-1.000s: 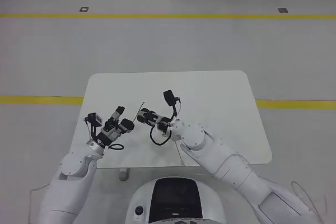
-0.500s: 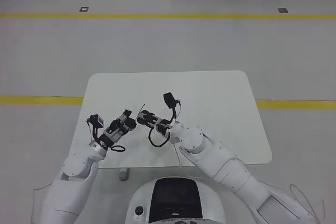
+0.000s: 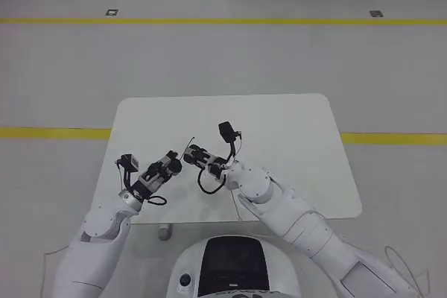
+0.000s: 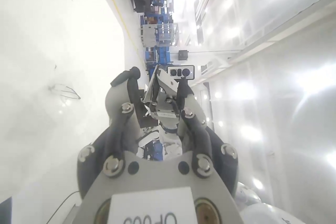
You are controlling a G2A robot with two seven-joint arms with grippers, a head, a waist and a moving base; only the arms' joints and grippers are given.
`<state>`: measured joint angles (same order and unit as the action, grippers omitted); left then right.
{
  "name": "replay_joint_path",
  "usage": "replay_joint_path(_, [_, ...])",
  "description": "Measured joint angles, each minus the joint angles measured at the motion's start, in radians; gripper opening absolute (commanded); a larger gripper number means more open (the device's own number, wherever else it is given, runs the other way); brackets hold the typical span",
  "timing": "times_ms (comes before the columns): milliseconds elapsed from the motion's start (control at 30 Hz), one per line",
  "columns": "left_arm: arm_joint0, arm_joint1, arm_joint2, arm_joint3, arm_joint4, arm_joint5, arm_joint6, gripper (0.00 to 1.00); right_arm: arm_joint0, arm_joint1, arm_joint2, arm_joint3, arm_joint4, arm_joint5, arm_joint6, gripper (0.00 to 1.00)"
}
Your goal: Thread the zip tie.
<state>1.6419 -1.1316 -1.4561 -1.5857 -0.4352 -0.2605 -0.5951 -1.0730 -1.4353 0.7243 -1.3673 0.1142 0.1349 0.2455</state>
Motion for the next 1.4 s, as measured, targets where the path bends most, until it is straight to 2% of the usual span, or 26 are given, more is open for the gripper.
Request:
replay_joint_path(167, [0.008,0.002,0.000,-0.007,0.000,-0.002,-0.002,0.26,-0.004,-0.007,-0.002,0.000,-0.004,0.008,0.011,0.00])
replay_joint_path(233, [0.011,0.003,0.001,-0.009,0.001,-0.004,-0.003,0.10,-0.006,-0.010,-0.002,0.000,-0.006,0.009,0.011,0.00])
replay_joint_path(300, [0.014,0.003,0.001,-0.011,0.001,-0.005,-0.002,0.00,-0.008,-0.012,-0.001,0.001,-0.008,0.009,0.010,0.00])
replay_joint_path(600, [0.019,0.006,0.001,-0.013,0.004,-0.008,0.008,0.00,-0.027,-0.017,0.013,-0.009,-0.026,0.012,0.012,0.00])
replay_joint_path(633, [0.021,0.006,0.001,-0.014,0.003,-0.009,0.008,0.00,-0.029,-0.017,0.015,-0.011,-0.029,0.014,0.016,0.13])
replay_joint_path(667, [0.022,0.007,0.000,-0.015,0.002,-0.010,0.007,0.00,-0.031,-0.017,0.017,-0.013,-0.031,0.015,0.019,1.00])
replay_joint_path(967, [0.037,0.013,-0.020,-0.028,-0.024,-0.013,-0.035,0.00,-0.057,-0.002,0.072,-0.059,-0.067,0.026,0.072,1.00])
replay_joint_path(1167, [0.048,0.025,-0.071,-0.035,-0.058,-0.011,-0.128,0.00,-0.064,0.019,0.139,-0.075,-0.034,0.023,0.222,1.00])
replay_joint_path(1400, [0.049,0.026,-0.078,-0.034,-0.063,-0.018,-0.136,0.00,-0.064,0.019,0.139,-0.074,-0.034,0.024,0.223,1.00])
